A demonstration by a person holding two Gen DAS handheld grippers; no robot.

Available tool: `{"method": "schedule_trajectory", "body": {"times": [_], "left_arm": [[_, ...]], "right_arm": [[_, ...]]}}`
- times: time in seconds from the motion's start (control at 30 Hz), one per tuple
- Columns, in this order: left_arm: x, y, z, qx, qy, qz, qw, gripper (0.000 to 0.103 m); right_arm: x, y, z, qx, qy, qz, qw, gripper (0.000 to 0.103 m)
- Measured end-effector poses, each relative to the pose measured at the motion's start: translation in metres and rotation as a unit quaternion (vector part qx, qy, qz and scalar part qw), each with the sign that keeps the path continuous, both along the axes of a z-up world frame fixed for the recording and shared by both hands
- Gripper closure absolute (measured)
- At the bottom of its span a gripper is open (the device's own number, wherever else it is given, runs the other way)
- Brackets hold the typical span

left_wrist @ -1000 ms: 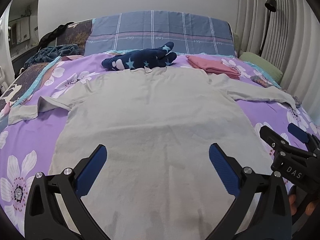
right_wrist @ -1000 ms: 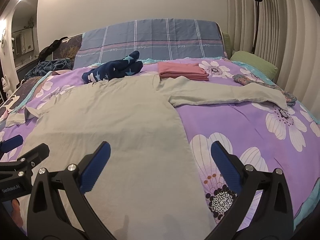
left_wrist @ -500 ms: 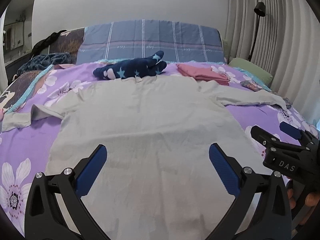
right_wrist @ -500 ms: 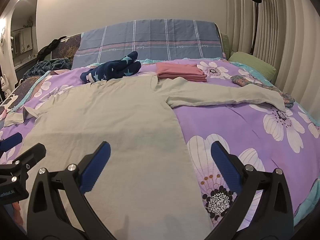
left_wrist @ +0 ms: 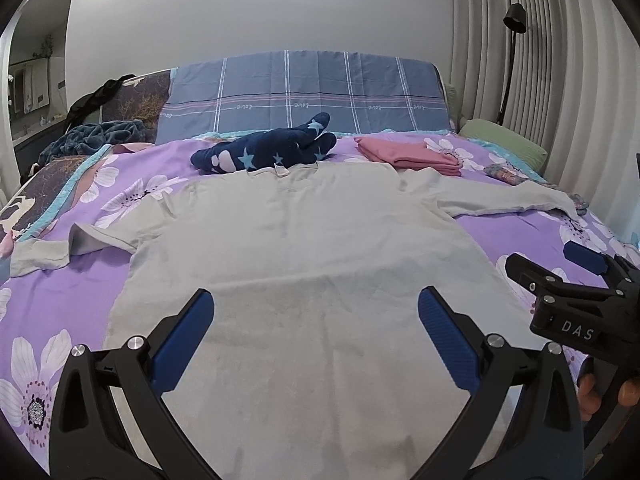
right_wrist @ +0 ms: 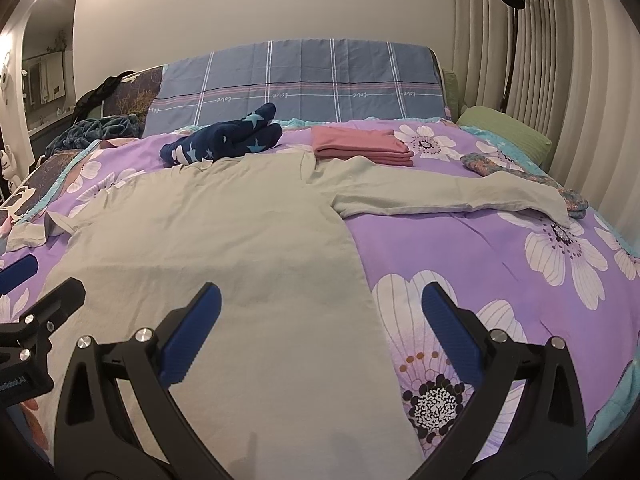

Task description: Fold small clothes

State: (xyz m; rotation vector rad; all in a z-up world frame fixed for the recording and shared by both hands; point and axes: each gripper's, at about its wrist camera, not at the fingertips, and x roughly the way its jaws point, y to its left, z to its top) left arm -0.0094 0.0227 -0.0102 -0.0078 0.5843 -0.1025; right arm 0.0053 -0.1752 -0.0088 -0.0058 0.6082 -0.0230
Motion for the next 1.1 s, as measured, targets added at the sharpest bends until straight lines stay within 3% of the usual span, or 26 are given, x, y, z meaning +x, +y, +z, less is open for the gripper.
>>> {"method": "schedule_trajectory", "body": {"times": [0.23,0.4,1.1], "left_arm": [[-0.004,-0.009,0.000,0.025,-0.018,-0.025,0.9992,0.001],[-0.001,-0.007,0.001,-0.005,0.002,-0.038,0.9993,0.001],[0.008,0.010,-0.010,-0.025,0.038,-0.018,0.9988,0.001]], "right_arm": [[0.000,0.000,0.000,0.001,0.000,0.000,1.000,0.002],[0.000,0.000,-0.001,-0.001,0.001,0.000,1.000,0.002],[0.011,0.002,-0.006,-0.008,0.010,0.002,1.000,0.002]]}}
